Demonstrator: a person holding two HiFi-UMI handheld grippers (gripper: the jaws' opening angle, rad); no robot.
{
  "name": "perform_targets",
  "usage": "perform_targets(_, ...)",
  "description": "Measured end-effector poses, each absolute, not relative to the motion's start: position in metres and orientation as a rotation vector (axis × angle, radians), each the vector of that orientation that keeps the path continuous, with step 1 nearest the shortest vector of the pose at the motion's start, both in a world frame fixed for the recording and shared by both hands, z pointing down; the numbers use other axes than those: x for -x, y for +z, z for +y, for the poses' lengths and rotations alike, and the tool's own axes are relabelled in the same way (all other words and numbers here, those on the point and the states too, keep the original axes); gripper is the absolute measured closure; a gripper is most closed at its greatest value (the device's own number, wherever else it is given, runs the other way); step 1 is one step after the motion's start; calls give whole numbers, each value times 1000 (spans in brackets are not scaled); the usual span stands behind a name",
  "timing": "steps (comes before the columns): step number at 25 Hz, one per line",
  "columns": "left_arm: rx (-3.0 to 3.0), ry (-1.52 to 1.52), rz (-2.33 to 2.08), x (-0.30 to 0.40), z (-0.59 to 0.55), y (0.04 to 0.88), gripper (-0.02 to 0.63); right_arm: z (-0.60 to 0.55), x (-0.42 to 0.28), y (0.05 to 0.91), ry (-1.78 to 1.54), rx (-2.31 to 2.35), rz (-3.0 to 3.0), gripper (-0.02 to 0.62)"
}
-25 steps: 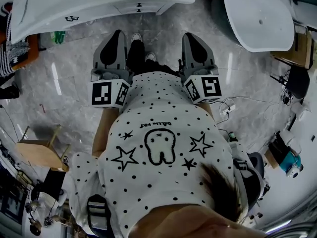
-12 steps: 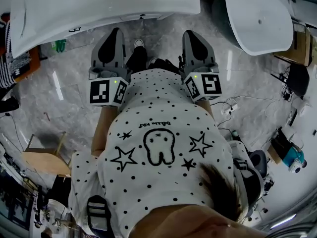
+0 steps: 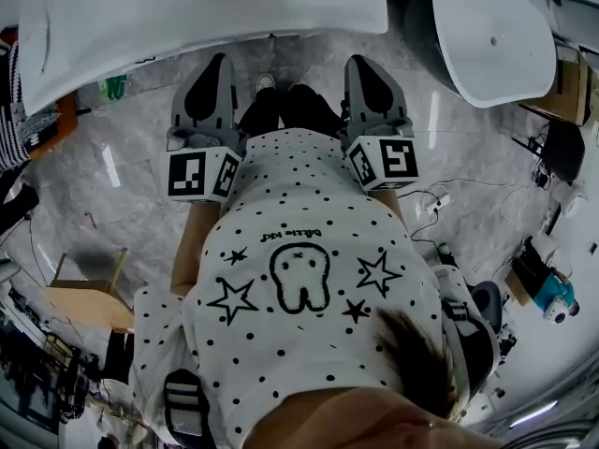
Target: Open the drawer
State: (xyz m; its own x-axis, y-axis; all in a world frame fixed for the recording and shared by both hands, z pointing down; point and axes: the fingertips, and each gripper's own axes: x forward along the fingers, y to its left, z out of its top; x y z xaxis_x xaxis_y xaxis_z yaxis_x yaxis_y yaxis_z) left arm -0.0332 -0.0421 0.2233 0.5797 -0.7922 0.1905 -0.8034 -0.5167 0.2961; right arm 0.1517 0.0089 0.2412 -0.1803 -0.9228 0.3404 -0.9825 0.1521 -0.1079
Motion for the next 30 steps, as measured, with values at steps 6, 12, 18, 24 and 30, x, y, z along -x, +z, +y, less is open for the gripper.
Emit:
perform_targets(6,-2450,39,-1324,39,-40,223,601,5,-148,240,449,-1852,-2247,581)
perform_targets(12,-2424,30,-1365,48,-38,222,601,-1,-138,237,434,-1801,-2286,581)
perform_targets(18,-2407,13,-1384,50,-36,221,601,-2,-137,237,427,-1786,-2294,581)
perform_targets(24,-2406,10,-1383,50,-36,221,601,-1,-138,236,423,-1796,-2297,581)
perform_targets(30,-2407,18,-1384,50,-39,234,601,-8,-140,248,420,-1810,-2307,581)
